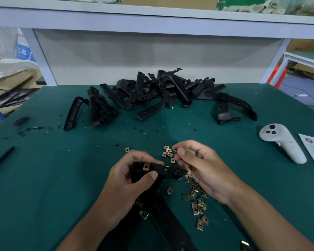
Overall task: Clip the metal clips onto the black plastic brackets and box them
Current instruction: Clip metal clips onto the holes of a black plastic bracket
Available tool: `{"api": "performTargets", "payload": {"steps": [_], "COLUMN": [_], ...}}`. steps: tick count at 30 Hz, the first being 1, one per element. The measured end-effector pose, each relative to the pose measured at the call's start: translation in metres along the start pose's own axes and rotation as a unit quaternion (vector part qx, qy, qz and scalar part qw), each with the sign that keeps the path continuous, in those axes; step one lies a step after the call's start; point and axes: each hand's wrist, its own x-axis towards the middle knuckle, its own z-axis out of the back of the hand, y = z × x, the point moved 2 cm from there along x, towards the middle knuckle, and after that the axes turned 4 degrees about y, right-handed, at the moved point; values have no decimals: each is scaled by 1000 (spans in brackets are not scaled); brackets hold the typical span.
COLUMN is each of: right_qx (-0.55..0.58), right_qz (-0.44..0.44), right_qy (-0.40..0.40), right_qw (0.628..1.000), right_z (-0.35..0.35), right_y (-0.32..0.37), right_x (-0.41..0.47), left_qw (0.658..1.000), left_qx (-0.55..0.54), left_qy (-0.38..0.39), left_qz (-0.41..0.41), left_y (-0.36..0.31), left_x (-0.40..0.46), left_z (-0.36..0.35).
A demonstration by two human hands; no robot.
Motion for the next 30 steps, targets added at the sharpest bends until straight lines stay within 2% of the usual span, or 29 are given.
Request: {"api": "performTargets", "payload": {"steps": [6,12,17,24,30], "right_qx": [-35,-81,-129,-83,-92], "right_qz": [-1,4,6,-7,-21], "right_qy": [5,-7,15,23,29], "right_qw": [999,997,992,996,995], "right_z": [-1,-2,-2,-1,-4], "right_y": [-1,-3,-3,-3,-3], "right_x": [0,-1,-2,-3,-3], "left_qw": [997,996,995,995,993], "left_qx": [67,83,95,89,104], "left_qy": [40,34,27,23,13], "left_qz": [-2,-15,-32,-39,-50], "left_y": [3,8,4,0,2], "left_x": [-2,0,-1,-1,0], "left_z": [-4,-2,-3,-4,-3]}}
